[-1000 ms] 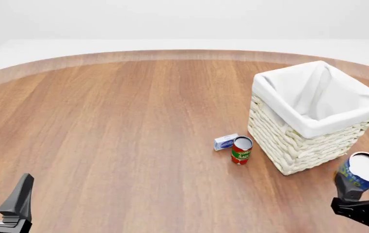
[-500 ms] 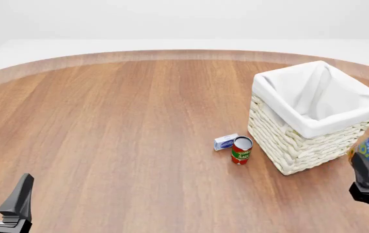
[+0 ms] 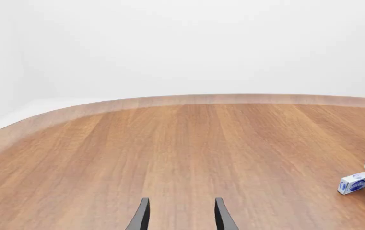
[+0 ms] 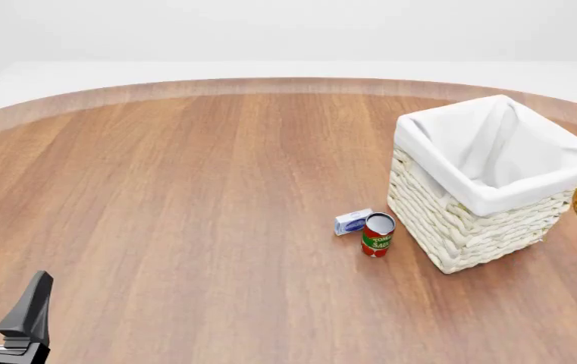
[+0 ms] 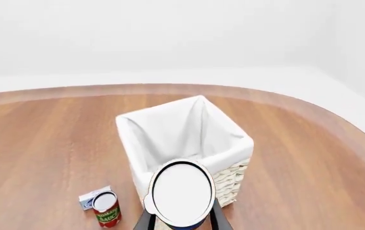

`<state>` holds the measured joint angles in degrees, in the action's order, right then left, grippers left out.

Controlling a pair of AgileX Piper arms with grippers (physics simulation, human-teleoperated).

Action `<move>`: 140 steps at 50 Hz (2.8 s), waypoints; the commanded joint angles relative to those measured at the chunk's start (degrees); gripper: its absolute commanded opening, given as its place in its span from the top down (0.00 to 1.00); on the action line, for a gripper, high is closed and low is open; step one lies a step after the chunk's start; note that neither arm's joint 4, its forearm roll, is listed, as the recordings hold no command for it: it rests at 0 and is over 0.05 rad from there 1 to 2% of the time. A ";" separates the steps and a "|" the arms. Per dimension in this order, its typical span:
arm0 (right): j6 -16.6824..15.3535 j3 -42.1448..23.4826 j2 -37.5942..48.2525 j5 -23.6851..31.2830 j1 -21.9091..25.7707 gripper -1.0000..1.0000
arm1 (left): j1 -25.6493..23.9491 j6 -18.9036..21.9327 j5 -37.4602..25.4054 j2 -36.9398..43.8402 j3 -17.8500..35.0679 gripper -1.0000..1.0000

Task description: Pick up the alphabet soup and the cream cheese box, and put them in the basket.

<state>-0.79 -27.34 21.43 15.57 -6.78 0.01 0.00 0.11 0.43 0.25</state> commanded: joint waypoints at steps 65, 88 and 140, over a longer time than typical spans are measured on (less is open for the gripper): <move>2.85 -25.79 30.85 0.58 2.30 1.00 | 0.00 0.00 0.00 0.00 0.00 0.00; 7.24 -27.95 41.94 -2.27 1.30 1.00 | -0.01 0.00 0.00 0.00 0.00 0.00; 6.68 -30.97 54.07 -7.25 1.67 1.00 | 0.00 -0.02 0.00 0.00 0.00 0.00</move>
<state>5.07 -57.74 74.13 9.49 -5.26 0.01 -0.01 0.11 0.44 0.24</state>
